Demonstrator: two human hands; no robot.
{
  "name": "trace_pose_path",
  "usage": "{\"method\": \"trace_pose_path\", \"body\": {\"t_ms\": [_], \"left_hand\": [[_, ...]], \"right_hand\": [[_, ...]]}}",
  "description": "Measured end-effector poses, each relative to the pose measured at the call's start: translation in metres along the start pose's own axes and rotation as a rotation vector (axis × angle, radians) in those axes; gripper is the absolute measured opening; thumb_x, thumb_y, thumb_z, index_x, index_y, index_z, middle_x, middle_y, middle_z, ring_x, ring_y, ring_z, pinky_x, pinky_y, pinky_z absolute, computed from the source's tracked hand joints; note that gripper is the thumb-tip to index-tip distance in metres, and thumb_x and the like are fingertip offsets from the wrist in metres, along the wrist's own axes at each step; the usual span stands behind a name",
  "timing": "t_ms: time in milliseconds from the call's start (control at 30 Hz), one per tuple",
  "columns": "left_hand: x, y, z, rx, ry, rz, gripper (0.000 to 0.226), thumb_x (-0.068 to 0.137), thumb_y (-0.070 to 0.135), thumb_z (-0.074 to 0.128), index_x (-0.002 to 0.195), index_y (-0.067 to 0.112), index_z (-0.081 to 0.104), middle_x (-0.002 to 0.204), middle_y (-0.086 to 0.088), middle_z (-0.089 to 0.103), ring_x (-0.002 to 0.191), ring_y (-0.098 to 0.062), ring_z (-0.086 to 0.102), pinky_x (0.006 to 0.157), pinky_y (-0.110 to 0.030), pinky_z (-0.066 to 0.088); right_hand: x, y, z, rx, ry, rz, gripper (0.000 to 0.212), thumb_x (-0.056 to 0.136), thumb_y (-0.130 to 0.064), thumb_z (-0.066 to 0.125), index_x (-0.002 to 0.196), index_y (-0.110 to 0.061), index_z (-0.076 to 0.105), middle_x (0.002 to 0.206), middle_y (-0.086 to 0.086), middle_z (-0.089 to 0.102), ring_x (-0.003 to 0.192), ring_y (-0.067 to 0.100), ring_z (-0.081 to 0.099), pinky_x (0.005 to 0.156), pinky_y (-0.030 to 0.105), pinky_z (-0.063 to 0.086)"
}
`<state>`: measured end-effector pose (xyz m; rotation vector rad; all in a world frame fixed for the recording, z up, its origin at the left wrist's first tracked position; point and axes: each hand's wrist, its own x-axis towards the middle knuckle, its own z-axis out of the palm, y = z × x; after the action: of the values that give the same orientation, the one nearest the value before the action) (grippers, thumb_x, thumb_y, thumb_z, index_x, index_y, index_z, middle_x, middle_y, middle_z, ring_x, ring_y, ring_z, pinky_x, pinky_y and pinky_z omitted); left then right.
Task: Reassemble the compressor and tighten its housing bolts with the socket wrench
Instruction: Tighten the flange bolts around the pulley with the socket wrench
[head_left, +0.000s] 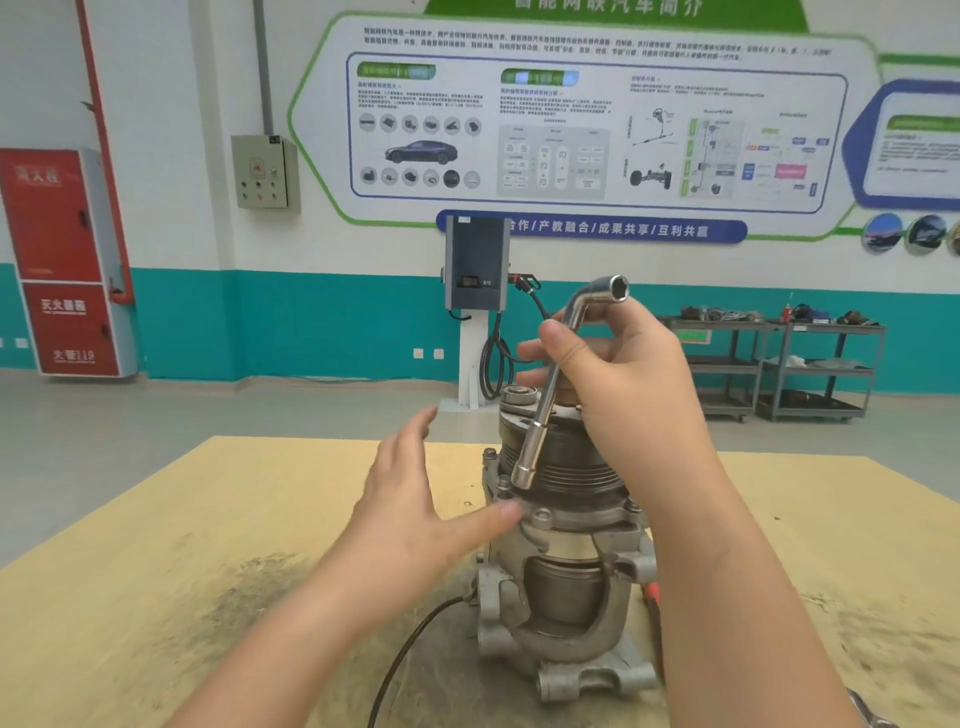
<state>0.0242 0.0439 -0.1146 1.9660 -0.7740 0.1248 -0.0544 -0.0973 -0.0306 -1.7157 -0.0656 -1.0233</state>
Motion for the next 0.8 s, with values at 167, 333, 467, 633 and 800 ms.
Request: {"method": "trace_pose_path", "body": {"t_ms": [167, 333, 467, 633, 800], "left_hand": [[0.034, -0.016, 0.01, -0.316, -0.35, 0.05, 0.106, 0.053, 0.059, 0.084, 0.144, 0.03, 0.038, 0.146, 0.017, 0.046, 0.137, -0.005, 0.041, 0.112, -0.041, 0.04], [0.042, -0.026, 0.021, -0.303, -0.273, 0.078, 0.088, 0.049, 0.061, 0.084, 0.127, 0.034, 0.052, 0.128, 0.011, 0.059, 0.121, -0.008, 0.055, 0.103, -0.044, 0.048], [0.038, -0.026, 0.023, -0.242, -0.201, 0.101, 0.087, 0.049, 0.066, 0.078, 0.128, 0.04, 0.053, 0.126, 0.019, 0.059, 0.114, 0.001, 0.056, 0.105, -0.037, 0.044], [0.025, -0.019, 0.028, -0.197, -0.098, 0.07, 0.103, 0.043, 0.075, 0.071, 0.137, 0.037, 0.049, 0.13, 0.021, 0.053, 0.115, 0.004, 0.051, 0.089, -0.018, 0.043], [0.005, -0.001, 0.049, -0.181, 0.13, -0.004, 0.093, 0.048, 0.066, 0.084, 0.128, 0.038, 0.048, 0.116, 0.03, 0.045, 0.108, 0.012, 0.046, 0.083, -0.013, 0.041]], "right_hand": [[-0.003, 0.004, 0.011, -0.094, 0.006, -0.074, 0.01, 0.093, -0.021, 0.063, 0.089, -0.023, 0.054, 0.078, -0.006, 0.074, 0.062, 0.005, 0.071, 0.062, 0.019, 0.053], [-0.001, 0.004, 0.012, -0.184, -0.004, -0.059, 0.009, 0.092, -0.026, 0.064, 0.092, -0.023, 0.055, 0.08, -0.01, 0.074, 0.066, 0.005, 0.071, 0.075, 0.033, 0.056], [0.0, -0.004, 0.008, -0.307, -0.015, -0.069, 0.009, 0.088, -0.032, 0.069, 0.085, -0.026, 0.063, 0.078, -0.011, 0.072, 0.077, 0.004, 0.068, 0.073, 0.019, 0.05], [-0.004, -0.015, 0.003, -0.338, -0.036, -0.02, 0.007, 0.088, -0.026, 0.069, 0.083, -0.022, 0.069, 0.078, -0.007, 0.073, 0.081, 0.011, 0.069, 0.081, 0.039, 0.055], [0.024, -0.03, -0.009, -0.46, -0.247, 0.183, 0.015, 0.089, -0.026, 0.069, 0.086, -0.011, 0.068, 0.072, -0.004, 0.075, 0.075, 0.019, 0.074, 0.081, 0.045, 0.059]]}}
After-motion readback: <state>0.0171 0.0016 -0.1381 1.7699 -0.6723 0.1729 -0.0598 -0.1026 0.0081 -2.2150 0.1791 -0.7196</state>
